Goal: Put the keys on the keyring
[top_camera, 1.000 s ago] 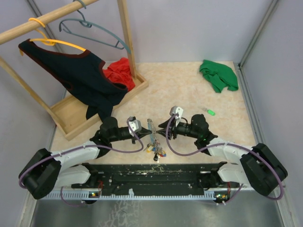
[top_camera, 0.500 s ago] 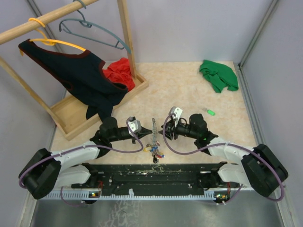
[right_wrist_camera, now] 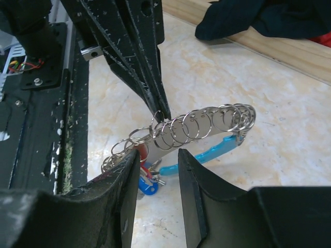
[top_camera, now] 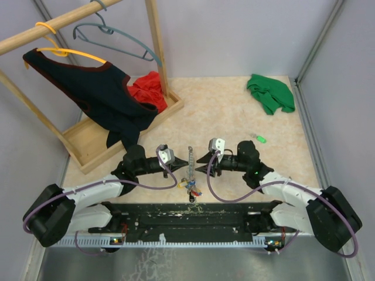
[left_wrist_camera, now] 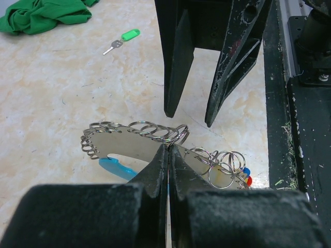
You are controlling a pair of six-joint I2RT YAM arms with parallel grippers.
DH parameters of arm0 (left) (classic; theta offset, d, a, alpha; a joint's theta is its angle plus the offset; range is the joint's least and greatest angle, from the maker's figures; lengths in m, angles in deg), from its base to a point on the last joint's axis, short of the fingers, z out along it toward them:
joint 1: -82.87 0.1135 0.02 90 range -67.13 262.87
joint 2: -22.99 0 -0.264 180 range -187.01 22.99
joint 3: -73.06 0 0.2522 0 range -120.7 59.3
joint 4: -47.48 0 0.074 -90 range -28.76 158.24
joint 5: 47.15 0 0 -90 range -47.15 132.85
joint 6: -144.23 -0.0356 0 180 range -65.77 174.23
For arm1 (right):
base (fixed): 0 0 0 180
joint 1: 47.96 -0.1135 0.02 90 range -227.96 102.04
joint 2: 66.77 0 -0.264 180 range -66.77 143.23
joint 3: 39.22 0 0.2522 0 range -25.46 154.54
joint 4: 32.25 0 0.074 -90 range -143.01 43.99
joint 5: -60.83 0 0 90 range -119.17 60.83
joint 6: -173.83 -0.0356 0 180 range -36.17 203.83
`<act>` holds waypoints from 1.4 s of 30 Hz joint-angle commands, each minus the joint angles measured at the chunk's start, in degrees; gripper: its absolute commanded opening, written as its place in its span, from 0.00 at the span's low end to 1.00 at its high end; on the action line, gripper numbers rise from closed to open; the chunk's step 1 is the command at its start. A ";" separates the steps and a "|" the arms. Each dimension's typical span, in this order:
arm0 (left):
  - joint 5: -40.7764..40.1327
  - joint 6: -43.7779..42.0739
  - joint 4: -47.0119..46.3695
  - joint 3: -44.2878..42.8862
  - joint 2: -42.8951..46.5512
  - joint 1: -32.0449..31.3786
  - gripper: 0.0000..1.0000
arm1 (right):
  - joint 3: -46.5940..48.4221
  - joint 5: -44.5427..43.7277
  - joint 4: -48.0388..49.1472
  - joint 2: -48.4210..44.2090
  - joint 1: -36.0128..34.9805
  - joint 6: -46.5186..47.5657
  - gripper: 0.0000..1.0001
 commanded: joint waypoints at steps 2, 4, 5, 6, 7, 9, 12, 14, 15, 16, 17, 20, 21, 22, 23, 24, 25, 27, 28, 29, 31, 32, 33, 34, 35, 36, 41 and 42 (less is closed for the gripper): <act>1.80 0.31 -2.35 -1.45 1.27 -0.40 0.00 | 3.45 4.64 4.56 2.06 -0.02 1.26 0.35; 2.32 0.23 -2.35 -1.54 1.14 -0.43 0.00 | 3.78 4.49 5.36 2.99 -0.07 0.91 0.34; 2.50 0.24 -2.35 -1.48 1.14 -0.43 0.00 | 3.83 4.44 5.80 3.45 -0.03 0.70 0.33; 2.58 0.25 -2.35 -1.51 1.13 -0.43 0.00 | 3.91 4.35 6.19 3.74 -0.02 0.49 0.32; 2.67 0.31 -2.35 -1.52 1.13 -0.45 0.00 | 3.92 4.24 6.57 3.99 -0.02 0.30 0.31; 2.78 0.19 -2.35 -1.52 1.13 -0.51 0.00 | 4.04 3.82 7.30 4.40 -0.02 -0.28 0.27; 2.86 0.11 -2.35 -1.55 1.20 -0.56 0.00 | 4.08 2.92 7.37 4.90 -0.02 -1.21 0.17; 2.66 0.06 -2.39 -1.47 1.54 -0.56 0.00 | 3.56 0.52 6.97 4.75 -0.02 -2.13 0.08; 2.48 0.00 -2.43 -1.38 1.71 -0.60 0.00 | 3.09 -1.14 6.69 4.50 -0.02 -2.92 0.05; 2.28 0.04 -2.43 -1.30 1.91 -0.60 0.00 | 2.67 -2.62 6.18 4.06 -0.02 -3.55 0.04; 2.09 -0.06 -2.51 -1.18 2.14 -0.60 0.00 | 2.11 -4.10 5.56 3.46 -0.02 -3.89 0.03; 1.87 -0.18 -2.67 -0.87 2.45 -0.60 0.00 | 0.94 -9.75 2.48 1.92 -0.01 -5.47 0.02; 1.87 -0.13 -2.88 -0.74 2.46 -0.60 0.00 | 1.00 -11.21 0.95 1.62 -0.02 -5.89 0.02; 1.79 -0.17 -3.04 -0.70 2.45 -0.57 0.00 | 0.98 -12.05 -0.37 1.23 0.04 -5.89 0.02; 1.78 -0.13 -3.20 -0.66 2.38 -0.59 0.00 | 0.94 -12.89 -1.28 0.71 0.00 -6.34 0.03; 1.79 -0.17 -3.22 -0.67 2.25 -0.60 0.00 | 0.94 -14.05 -2.03 0.11 0.03 -6.77 0.04; 1.78 -0.09 -3.22 -0.75 2.15 -0.56 0.00 | 0.94 -14.63 -2.77 -0.53 -0.02 -6.67 0.05; 1.85 -0.11 -3.33 -0.76 2.04 -0.60 0.00 | 1.10 -15.89 -3.95 -1.98 0.07 -6.52 0.09; 1.87 -0.10 -3.39 -0.83 1.94 -0.60 0.00 | 1.35 -15.98 -4.82 -2.80 -0.05 -5.87 0.12; 1.82 0.02 -3.40 -0.87 1.85 -0.60 0.00 | 1.75 -15.32 -5.81 -3.53 -0.03 -4.93 0.14; 1.72 0.05 -3.40 -1.01 1.68 -0.60 0.00 | 2.62 -11.64 -6.97 -4.75 -0.02 -2.92 0.15; 1.65 0.03 -3.40 -1.01 1.60 -0.60 0.00 | 2.58 -9.36 -6.49 -5.25 -0.02 -2.39 0.15; 1.62 0.03 -3.40 -1.02 1.50 -0.58 0.00 | 2.42 -7.01 -5.48 -5.71 -0.02 -2.18 0.15; 1.57 0.03 -3.40 -1.15 1.37 -0.60 0.00 | 2.21 -4.98 -4.38 -6.04 -0.02 -2.15 0.15; 1.52 -0.01 -3.34 -1.23 1.32 -0.60 0.00 | 2.14 -3.24 -3.55 -6.30 -0.02 -2.04 0.15; 1.52 0.09 -3.27 -1.23 1.31 -0.60 0.00 | 2.25 -1.71 -3.08 -6.50 -0.02 -1.91 0.15; 0.83 0.21 -2.81 -1.44 1.33 -0.60 0.00 | 4.32 7.03 -3.12 -6.19 -0.11 -2.69 0.11; 0.82 0.22 -2.83 -1.43 1.20 -0.58 0.00 | 4.72 8.51 -3.40 -5.60 -0.25 -2.61 0.11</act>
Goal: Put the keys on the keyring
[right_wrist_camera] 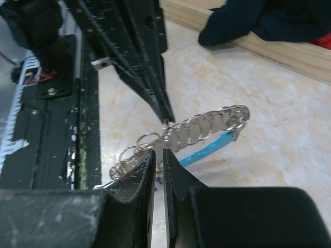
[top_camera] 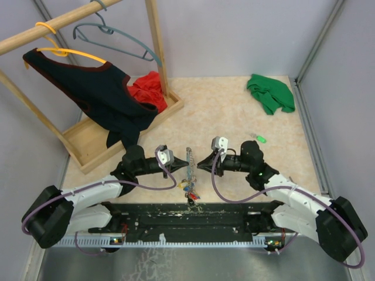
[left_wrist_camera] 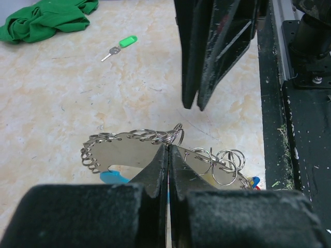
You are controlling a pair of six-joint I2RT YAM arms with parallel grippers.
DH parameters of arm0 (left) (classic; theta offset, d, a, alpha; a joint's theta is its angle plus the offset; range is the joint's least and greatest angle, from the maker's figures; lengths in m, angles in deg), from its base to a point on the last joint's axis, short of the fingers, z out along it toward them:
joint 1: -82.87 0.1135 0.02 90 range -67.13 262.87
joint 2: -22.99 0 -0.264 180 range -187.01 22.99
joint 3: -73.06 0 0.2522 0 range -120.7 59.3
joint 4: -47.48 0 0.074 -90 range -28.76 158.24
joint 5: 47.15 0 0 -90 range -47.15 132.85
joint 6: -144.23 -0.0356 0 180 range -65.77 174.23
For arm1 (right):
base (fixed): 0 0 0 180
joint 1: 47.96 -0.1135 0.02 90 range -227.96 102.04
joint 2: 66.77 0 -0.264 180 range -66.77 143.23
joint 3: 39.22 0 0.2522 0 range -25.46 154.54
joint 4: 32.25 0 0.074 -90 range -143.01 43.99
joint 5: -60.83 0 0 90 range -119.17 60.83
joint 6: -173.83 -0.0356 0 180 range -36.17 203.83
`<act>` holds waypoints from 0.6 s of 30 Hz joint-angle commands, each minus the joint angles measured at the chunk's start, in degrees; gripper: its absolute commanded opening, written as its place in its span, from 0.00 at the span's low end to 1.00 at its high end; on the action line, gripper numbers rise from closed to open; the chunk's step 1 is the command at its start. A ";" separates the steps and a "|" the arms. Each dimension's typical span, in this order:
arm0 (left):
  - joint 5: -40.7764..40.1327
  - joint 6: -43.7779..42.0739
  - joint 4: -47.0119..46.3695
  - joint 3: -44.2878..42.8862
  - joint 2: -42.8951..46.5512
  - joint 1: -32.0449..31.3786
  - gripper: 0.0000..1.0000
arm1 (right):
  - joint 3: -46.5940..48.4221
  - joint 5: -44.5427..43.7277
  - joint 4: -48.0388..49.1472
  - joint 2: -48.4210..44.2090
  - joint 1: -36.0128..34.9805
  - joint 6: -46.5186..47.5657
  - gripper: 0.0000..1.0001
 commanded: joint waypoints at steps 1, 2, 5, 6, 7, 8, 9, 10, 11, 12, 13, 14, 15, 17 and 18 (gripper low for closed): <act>-0.10 0.18 -2.85 -1.51 -0.05 -0.25 0.00 | 3.89 10.59 2.21 0.51 -0.47 0.44 0.11; 0.02 0.24 -2.85 -1.63 -0.25 -0.25 0.00 | 3.93 10.87 2.09 1.12 -0.76 0.70 0.11; 0.41 0.37 -2.90 -1.80 -0.60 -0.25 0.00 | 3.64 10.32 2.59 3.05 -1.54 1.15 0.11; 0.43 0.33 -2.93 -1.79 -0.56 -0.25 0.00 | 3.59 10.03 3.12 3.72 -1.65 1.07 0.11; 0.46 0.38 -2.94 -1.70 -0.51 -0.25 0.00 | 3.56 9.72 3.85 4.42 -1.69 0.90 0.11; 0.48 0.30 -2.86 -1.74 -0.41 -0.25 0.00 | 3.50 9.38 4.63 5.10 -1.69 0.69 0.11; 0.51 0.30 -2.88 -1.73 -0.31 -0.25 0.00 | 3.66 9.11 5.05 5.73 -1.65 0.60 0.11; 0.46 0.25 -2.85 -1.70 -0.15 -0.25 0.00 | 3.96 9.07 5.06 6.37 -1.69 0.61 0.11; 0.43 0.34 -2.85 -1.60 -0.05 -0.25 0.00 | 4.07 9.06 5.11 6.99 -1.69 0.61 0.11; 0.35 0.29 -2.85 -1.58 0.03 -0.25 0.00 | 4.04 8.76 5.15 7.41 -1.74 0.47 0.11; 0.40 0.30 -2.77 -1.57 0.05 -0.25 0.00 | 3.90 8.31 5.54 7.75 -1.70 0.32 0.11; 0.50 0.27 -2.83 -1.53 0.06 -0.25 0.00 | 3.50 7.66 6.24 7.94 -1.69 0.09 0.11; 0.63 0.29 -2.89 -1.52 0.00 -0.25 0.00 | 3.09 6.94 7.05 8.02 -1.69 -0.18 0.11; 0.92 0.35 -3.10 -1.57 -0.30 -0.25 0.00 | 2.70 6.03 8.19 7.93 -1.72 -0.37 0.11; 1.06 0.41 -3.22 -1.55 -0.41 -0.25 0.00 | 2.61 5.81 8.61 8.06 -1.70 -0.44 0.11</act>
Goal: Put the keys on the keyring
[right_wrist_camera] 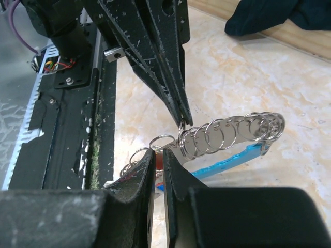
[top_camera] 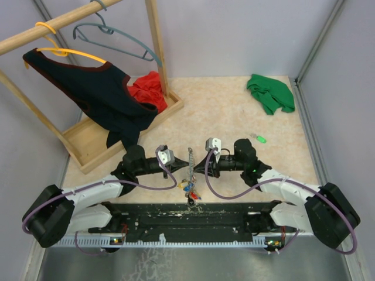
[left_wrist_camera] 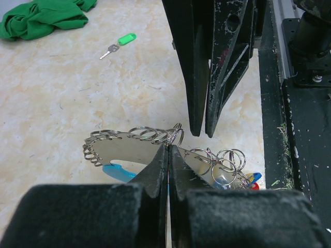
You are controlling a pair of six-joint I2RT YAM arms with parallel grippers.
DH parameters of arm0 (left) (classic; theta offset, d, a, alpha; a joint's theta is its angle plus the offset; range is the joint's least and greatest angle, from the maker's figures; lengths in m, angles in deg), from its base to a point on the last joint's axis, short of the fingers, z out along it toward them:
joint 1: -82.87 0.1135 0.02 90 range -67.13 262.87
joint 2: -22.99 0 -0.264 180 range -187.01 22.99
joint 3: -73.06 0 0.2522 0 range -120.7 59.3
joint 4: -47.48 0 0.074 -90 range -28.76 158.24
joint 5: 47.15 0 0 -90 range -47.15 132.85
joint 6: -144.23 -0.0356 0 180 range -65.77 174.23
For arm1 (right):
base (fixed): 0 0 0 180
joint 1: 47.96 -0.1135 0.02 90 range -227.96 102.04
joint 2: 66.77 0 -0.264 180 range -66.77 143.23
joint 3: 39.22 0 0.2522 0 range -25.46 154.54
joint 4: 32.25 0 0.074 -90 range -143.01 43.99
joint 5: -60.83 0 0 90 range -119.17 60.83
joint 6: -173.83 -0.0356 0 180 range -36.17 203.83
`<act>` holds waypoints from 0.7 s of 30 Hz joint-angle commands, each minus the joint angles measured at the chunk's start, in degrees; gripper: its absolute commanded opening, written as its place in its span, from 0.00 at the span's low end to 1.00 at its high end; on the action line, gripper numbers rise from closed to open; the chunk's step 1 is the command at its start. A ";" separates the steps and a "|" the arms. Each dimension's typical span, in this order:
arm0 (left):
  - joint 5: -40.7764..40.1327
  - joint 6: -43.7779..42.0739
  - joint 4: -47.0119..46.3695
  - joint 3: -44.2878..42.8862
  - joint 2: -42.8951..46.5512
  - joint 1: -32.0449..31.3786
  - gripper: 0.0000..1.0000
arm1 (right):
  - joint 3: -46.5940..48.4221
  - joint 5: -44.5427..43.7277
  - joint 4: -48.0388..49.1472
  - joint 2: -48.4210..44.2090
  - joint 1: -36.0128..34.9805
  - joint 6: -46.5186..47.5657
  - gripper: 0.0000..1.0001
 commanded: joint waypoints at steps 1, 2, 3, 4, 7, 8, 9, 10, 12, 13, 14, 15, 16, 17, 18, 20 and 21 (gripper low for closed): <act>1.25 0.47 -3.33 -1.57 0.05 -0.30 0.00 | 1.50 -1.23 6.42 0.11 -0.33 -0.36 0.11; 1.39 0.49 -3.49 -1.53 0.05 -0.26 0.00 | 1.49 -1.37 6.82 0.27 -0.32 -0.35 0.11; 1.58 0.61 -3.57 -1.54 0.00 -0.33 0.00 | 1.46 -1.54 7.33 0.57 -0.37 -0.42 0.11; 1.65 0.70 -3.74 -1.57 0.00 -0.34 0.00 | 1.55 -1.74 7.84 0.93 -0.32 -0.59 0.11; 1.71 0.77 -3.96 -1.41 0.23 -0.34 0.00 | 1.74 -1.86 8.85 1.99 -0.33 -0.93 0.12; 1.68 0.81 -4.06 -1.31 0.30 -0.34 0.00 | 1.75 -1.92 9.05 2.35 -0.33 -1.05 0.12; 1.66 0.78 -4.10 -1.15 0.40 -0.34 0.00 | 1.70 -1.88 9.17 2.61 -0.32 -1.13 0.12; 1.66 0.82 -4.21 -1.06 0.51 -0.34 0.00 | 1.70 -1.93 9.27 2.81 -0.34 -1.19 0.12; 1.73 1.01 -4.42 -0.89 0.60 -0.34 0.00 | 1.69 -2.37 9.55 2.98 -0.34 -1.24 0.12; 1.82 0.94 -4.50 -0.87 0.54 -0.34 0.00 | 1.50 -2.91 9.71 2.98 -0.32 -1.42 0.12; 1.83 1.01 -4.64 -0.80 0.52 -0.34 0.00 | 1.52 -3.44 9.70 3.03 -0.37 -1.50 0.12; 1.84 1.00 -4.69 -0.76 0.46 -0.33 0.00 | 1.44 -3.84 9.65 2.91 -0.32 -1.36 0.12; 1.85 1.02 -4.70 -0.78 0.44 -0.34 0.00 | 1.24 -4.29 9.72 2.76 -0.33 -1.32 0.13; 1.91 0.96 -4.65 -0.72 0.50 -0.34 0.00 | 1.15 -4.96 9.82 2.70 -0.34 -1.40 0.13; 1.81 0.97 -4.77 -0.70 0.52 -0.30 0.00 | 0.82 -5.40 10.05 2.57 -0.32 -1.34 0.14; 1.70 0.94 -4.71 -0.60 0.52 -0.34 0.00 | 0.45 -6.18 10.50 2.30 -0.32 -1.40 0.15; 1.63 0.98 -4.69 -0.60 0.59 -0.36 0.00 | 0.22 -6.65 10.51 2.14 -0.32 -1.49 0.15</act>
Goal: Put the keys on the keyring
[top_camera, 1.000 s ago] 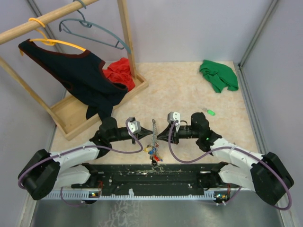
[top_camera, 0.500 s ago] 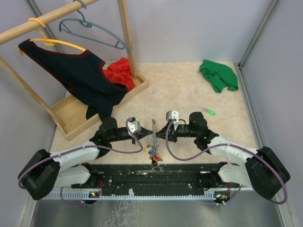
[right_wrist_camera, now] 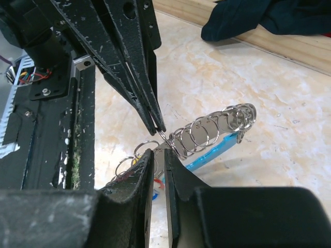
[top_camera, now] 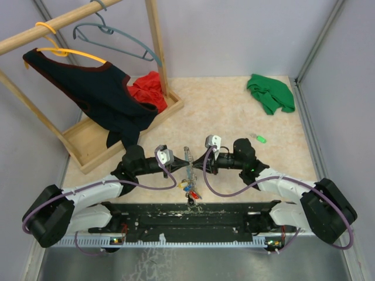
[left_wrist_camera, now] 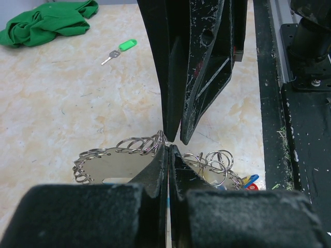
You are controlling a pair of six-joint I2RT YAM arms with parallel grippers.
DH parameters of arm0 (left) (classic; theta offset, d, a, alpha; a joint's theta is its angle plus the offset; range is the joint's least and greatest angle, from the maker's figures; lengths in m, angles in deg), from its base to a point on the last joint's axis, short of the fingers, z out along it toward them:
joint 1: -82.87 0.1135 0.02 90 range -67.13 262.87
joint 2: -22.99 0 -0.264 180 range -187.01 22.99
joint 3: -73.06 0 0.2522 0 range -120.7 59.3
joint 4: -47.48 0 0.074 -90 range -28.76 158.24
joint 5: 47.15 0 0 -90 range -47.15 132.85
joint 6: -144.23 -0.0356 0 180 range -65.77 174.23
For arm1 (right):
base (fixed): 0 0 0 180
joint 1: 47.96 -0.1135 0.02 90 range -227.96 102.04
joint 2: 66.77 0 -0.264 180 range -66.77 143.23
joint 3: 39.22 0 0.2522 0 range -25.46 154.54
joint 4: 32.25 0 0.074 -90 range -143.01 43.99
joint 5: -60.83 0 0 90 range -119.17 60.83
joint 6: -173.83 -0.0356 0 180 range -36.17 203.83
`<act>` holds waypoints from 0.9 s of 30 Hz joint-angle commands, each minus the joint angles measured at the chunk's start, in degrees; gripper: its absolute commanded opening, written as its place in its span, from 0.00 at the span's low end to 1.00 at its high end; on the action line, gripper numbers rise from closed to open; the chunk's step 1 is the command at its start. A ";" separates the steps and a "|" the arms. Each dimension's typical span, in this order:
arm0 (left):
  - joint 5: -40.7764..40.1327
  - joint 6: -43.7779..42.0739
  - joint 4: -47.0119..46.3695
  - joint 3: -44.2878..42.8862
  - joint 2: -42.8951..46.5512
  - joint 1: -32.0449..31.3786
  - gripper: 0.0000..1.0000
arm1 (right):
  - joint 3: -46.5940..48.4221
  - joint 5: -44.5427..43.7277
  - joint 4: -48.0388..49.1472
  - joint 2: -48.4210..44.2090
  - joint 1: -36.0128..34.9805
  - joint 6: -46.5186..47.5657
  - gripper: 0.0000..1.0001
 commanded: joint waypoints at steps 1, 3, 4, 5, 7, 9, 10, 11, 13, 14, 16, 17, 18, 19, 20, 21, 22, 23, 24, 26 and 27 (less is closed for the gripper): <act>1.18 0.51 -3.32 -0.49 0.61 -0.34 0.00 | 0.15 -2.92 4.38 -0.86 -0.28 -0.46 0.15; 0.90 0.55 -3.32 -0.39 0.70 -0.35 0.00 | -0.45 -3.75 4.44 -1.34 -0.32 -0.45 0.15; 0.85 0.51 -3.32 -0.42 0.70 -0.38 0.00 | -0.65 -3.90 4.42 -1.66 -0.28 -0.47 0.15; 0.76 0.56 -3.32 -0.36 0.70 -0.42 0.00 | -0.94 -3.85 4.34 -1.85 -0.27 -0.47 0.15; 0.80 0.54 -3.30 -0.37 0.62 -0.43 0.00 | -1.21 -3.43 4.64 -1.75 -0.30 -0.46 0.16; 0.92 0.65 -3.43 -0.43 0.47 -0.43 0.00 | -1.26 -2.24 5.08 -1.32 -0.29 -0.39 0.17; 0.97 0.69 -3.61 -0.41 0.37 -0.43 0.00 | -1.15 -1.53 5.44 -0.95 -0.31 -0.34 0.18; 1.05 0.77 -3.72 -0.40 0.39 -0.43 0.00 | -1.02 -0.97 5.88 -0.62 -0.28 -0.35 0.18; 1.21 0.88 -3.83 -0.41 0.39 -0.43 0.00 | -0.91 -0.41 6.89 0.17 -0.32 -0.37 0.19; 1.26 0.89 -3.91 -0.35 0.35 -0.43 0.00 | -0.88 -0.13 7.47 0.48 -0.28 -0.51 0.19; 1.44 1.00 -4.05 -0.31 0.35 -0.43 0.00 | -0.86 -0.02 8.83 1.19 -0.34 -0.85 0.19; 1.44 1.09 -4.13 -0.20 0.35 -0.47 0.00 | -0.89 0.19 9.50 1.64 -0.32 -0.97 0.19; 1.42 1.18 -4.25 -0.13 0.30 -0.50 0.00 | -0.90 0.55 10.53 2.05 -0.30 -1.14 0.20; 1.43 1.20 -4.40 -0.02 0.34 -0.51 0.00 | -0.86 0.82 11.13 2.42 -0.28 -1.36 0.20; 1.50 1.34 -4.66 0.15 0.26 -0.52 0.00 | -0.78 1.16 11.87 2.81 -0.27 -1.61 0.20; 1.53 1.42 -4.86 0.23 0.14 -0.52 0.00 | -0.73 1.53 12.51 3.28 -0.29 -1.76 0.20; 1.55 1.52 -5.11 0.27 0.07 -0.59 0.00 | -0.58 2.05 13.07 3.78 -0.28 -1.95 0.20; 1.55 1.54 -5.33 0.35 -0.12 -0.60 0.00 | -0.33 2.51 13.56 4.53 -0.35 -2.25 0.20; 1.51 1.67 -5.60 0.49 -0.35 -0.60 0.00 | -0.09 2.98 13.94 5.11 -0.29 -2.52 0.20; 1.51 1.89 -6.45 0.83 -0.83 -0.69 0.00 | 0.20 3.50 15.54 6.17 -0.29 -3.37 0.20; 1.56 2.05 -6.94 1.04 -1.06 -0.69 0.00 | 0.06 3.72 16.70 6.64 -0.34 -3.80 0.20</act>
